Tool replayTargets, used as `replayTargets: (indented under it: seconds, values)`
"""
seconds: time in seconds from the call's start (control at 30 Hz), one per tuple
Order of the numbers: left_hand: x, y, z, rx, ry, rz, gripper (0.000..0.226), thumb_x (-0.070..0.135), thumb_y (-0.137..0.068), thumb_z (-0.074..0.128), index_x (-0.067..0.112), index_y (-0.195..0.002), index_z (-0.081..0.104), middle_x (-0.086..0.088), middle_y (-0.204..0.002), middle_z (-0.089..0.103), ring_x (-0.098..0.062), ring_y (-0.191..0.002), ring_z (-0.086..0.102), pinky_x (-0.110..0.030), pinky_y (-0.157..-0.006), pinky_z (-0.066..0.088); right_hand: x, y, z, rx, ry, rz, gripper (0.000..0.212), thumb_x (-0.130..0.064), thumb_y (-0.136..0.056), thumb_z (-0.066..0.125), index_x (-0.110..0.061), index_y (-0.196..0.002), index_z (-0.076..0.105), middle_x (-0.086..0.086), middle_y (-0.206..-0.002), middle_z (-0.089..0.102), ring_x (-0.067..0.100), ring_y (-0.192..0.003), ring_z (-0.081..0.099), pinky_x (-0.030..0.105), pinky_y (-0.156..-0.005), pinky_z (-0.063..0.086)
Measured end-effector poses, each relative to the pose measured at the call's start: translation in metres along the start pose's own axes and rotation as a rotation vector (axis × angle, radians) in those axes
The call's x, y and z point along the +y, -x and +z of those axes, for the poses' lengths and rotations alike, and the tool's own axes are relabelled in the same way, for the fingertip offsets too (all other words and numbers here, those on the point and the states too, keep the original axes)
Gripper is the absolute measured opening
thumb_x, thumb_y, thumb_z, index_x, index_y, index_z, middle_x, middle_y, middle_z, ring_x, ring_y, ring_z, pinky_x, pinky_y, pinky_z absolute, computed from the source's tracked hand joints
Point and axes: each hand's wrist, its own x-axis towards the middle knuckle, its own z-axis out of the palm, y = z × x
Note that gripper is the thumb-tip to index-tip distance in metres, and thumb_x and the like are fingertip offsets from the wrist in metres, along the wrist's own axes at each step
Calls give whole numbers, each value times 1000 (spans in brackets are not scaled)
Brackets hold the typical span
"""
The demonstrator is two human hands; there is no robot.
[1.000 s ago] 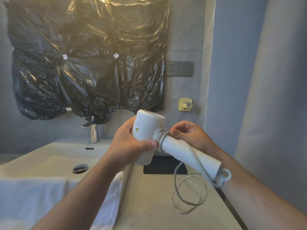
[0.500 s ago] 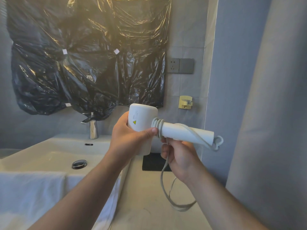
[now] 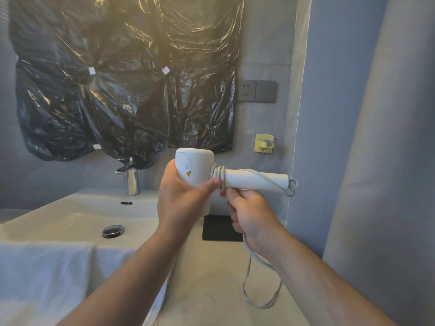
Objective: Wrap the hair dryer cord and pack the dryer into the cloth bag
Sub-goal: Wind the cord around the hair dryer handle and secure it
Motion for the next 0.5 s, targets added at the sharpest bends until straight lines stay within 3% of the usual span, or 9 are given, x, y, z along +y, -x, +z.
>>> replayTargets:
  seconds: [0.1, 0.2, 0.27, 0.33, 0.4, 0.5]
  values:
    - [0, 2, 2, 5, -49, 6, 57, 53, -55, 83, 32, -100, 55, 10, -89, 66, -15, -85, 65, -47, -73, 58, 4, -1, 0, 34, 31, 9, 24, -32, -98, 50, -18, -86, 64, -4, -57, 35, 8, -44, 24, 23, -40, 19]
    - [-1, 3, 4, -3, -63, -32, 61, 53, -53, 82, 31, -104, 57, 9, -92, 66, -15, -85, 65, -37, -68, 56, 9, -3, 0, 92, 98, -9, 24, -37, -97, 51, -23, -85, 66, -17, -43, 50, 3, -47, 35, 20, -48, 26]
    - [0, 1, 4, -15, 138, -222, 53, 49, -57, 80, 22, -100, 65, 3, -89, 71, -19, -78, 66, -37, -64, 57, 14, -6, -2, 132, 136, -36, 28, -39, -96, 52, -22, -79, 68, -16, -42, 48, 5, -50, 36, 23, -52, 27]
    - [1, 0, 2, -85, 298, -395, 45, 47, -62, 77, 15, -93, 70, -6, -84, 71, -25, -74, 66, -46, -66, 60, 16, -7, -4, 140, 119, -53, 30, -39, -96, 53, -22, -76, 68, -15, -43, 46, 4, -48, 36, 22, -53, 25]
    - [0, -1, -1, -165, 306, -415, 47, 47, -60, 78, 14, -92, 70, -10, -84, 70, -27, -74, 66, -54, -69, 60, 17, -6, -7, 124, 109, -89, 29, -36, -97, 51, -23, -77, 68, -19, -41, 49, -2, -42, 40, 19, -52, 26]
    - [0, 0, 1, -217, 284, -354, 39, 40, -60, 78, 14, -87, 68, -7, -76, 65, -25, -69, 62, -44, -62, 57, 20, -8, -7, 147, 167, -143, 38, -43, -95, 53, -13, -81, 71, -14, -43, 39, 3, -45, 31, 26, -52, 25]
